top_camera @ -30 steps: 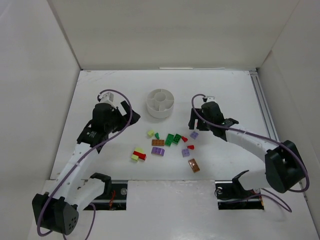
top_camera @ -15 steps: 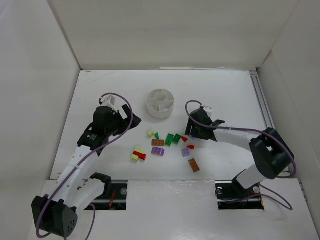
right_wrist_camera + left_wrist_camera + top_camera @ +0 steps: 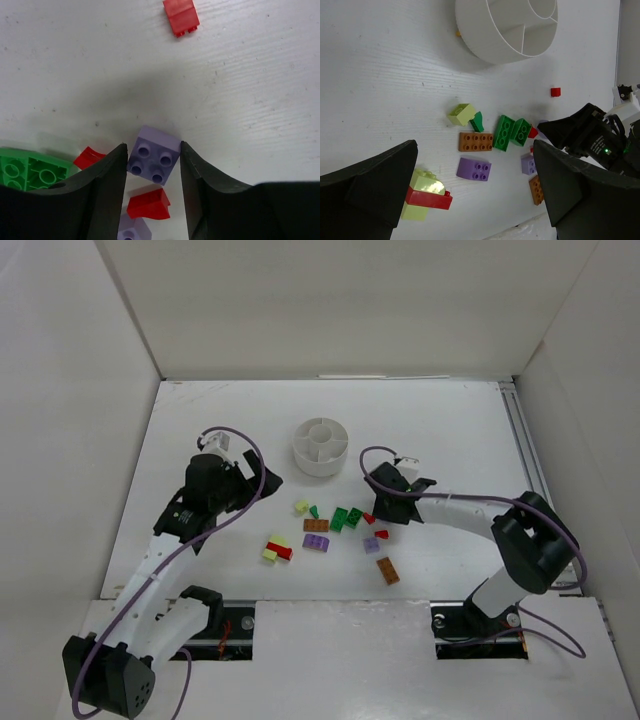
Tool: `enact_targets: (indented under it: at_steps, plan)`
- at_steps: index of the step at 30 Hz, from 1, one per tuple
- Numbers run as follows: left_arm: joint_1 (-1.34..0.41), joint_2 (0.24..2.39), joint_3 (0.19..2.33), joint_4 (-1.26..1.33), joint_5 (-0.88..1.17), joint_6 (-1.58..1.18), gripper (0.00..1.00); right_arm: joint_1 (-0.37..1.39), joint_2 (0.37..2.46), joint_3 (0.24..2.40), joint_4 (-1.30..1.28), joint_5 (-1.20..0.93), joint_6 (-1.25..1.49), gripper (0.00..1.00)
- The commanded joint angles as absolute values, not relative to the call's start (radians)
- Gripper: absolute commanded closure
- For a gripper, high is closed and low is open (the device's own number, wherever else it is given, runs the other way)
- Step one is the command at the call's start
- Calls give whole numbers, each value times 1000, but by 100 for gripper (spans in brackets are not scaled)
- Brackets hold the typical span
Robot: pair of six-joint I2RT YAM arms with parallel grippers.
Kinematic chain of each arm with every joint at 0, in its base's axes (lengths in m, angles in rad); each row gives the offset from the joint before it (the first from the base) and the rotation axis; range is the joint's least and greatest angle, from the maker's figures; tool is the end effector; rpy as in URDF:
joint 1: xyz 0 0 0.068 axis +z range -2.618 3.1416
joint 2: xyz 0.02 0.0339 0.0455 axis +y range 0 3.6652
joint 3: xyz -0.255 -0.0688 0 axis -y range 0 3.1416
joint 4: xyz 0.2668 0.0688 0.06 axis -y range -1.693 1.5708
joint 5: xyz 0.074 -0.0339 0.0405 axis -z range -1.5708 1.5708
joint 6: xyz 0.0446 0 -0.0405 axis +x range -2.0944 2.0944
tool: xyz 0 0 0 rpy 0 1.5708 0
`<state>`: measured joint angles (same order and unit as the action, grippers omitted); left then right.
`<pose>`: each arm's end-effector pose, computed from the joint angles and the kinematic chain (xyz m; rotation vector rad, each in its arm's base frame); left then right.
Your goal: Sort the legos into containers by color
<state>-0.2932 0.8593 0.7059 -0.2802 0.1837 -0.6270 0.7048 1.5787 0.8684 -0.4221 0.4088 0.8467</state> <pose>0.2210 -0.0752 0.2756 -0.2246 2.0698 -0.7612 0.2493 0.1888 0.1360 0.2981 2.5340 0.0204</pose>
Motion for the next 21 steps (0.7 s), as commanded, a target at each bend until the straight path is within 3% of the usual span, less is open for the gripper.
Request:
enact_targets:
  at_steps: [1, 10, 21]
  plan:
    - [-296, 850, 699, -259, 207, -627, 0, 727, 1575, 922, -525, 486, 870, 59]
    - [-296, 859, 709, -239, 245, -618, 0, 736, 1531, 1127, -146, 273, 288, 67]
    - [-296, 899, 719, -250, 225, -609, 0, 736, 1801, 1485, -126, 193, 150, 67]
